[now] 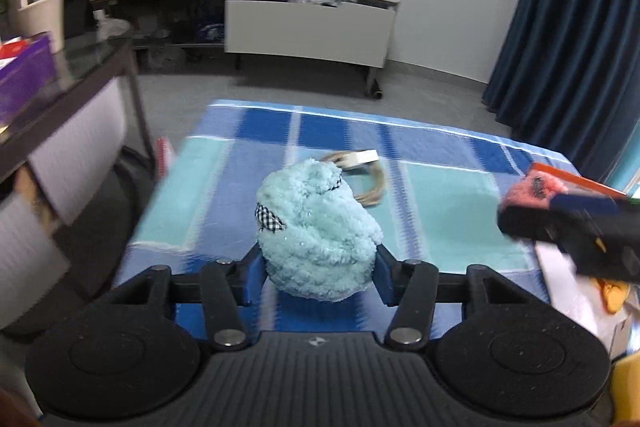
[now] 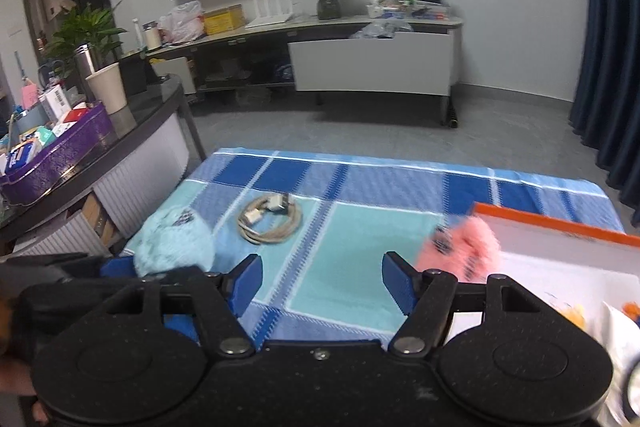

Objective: Organize soft objects
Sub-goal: 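Grasp the light-blue fluffy pouch with the left tool while the right tool grasps the beige USB cable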

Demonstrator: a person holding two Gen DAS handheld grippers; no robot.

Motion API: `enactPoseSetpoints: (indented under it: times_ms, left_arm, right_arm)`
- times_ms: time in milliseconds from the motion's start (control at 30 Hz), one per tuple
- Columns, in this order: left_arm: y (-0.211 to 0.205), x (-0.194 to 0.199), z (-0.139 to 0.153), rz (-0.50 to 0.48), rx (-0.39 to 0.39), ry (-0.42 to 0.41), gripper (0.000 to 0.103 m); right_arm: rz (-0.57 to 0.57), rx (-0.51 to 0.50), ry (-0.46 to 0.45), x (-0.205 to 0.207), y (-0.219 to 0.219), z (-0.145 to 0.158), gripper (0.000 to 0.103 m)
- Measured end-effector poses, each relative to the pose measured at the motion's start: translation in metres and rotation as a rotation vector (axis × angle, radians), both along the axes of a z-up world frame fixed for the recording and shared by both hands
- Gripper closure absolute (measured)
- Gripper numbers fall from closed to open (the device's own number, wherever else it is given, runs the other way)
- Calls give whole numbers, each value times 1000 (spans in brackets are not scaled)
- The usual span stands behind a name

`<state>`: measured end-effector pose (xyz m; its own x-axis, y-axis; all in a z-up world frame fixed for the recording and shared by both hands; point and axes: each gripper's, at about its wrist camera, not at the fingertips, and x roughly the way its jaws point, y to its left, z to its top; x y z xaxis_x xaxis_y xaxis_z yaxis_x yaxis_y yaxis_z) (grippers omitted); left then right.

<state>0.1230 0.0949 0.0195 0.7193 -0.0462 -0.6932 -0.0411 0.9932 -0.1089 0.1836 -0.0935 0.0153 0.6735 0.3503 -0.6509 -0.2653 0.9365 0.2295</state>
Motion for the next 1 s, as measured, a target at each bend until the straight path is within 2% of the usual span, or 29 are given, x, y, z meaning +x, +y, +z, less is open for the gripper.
enactPoseSetpoints:
  times_ms: [233, 433, 567, 667, 733, 800, 833, 1000]
  left_arm:
    - [30, -11, 2, 39, 6, 7, 49]
    - [36, -8, 4, 47, -27, -16, 49]
    - [39, -4, 3, 59, -27, -26, 49]
    - [43, 0, -1, 73, -39, -11, 49]
    - [43, 1, -1, 77, -36, -8, 49]
    - [43, 1, -1, 75, -42, -10, 49]
    - [43, 1, -1, 76, -43, -11, 49]
    - [42, 0, 0, 78, -40, -21, 49]
  right_arm:
    - [92, -39, 4, 49, 58, -20, 20]
    - [91, -60, 36, 85, 90, -39, 19]
    - [94, -67, 43, 96, 102, -49, 13]
    - [89, -147, 51, 104, 116, -59, 10]
    - [89, -167, 54, 107, 118, -64, 10]
    - [79, -141, 66, 109, 113, -67, 11]
    - [71, -127, 64, 109, 110, -66, 19]
    - [54, -133, 22, 94, 99, -54, 19]
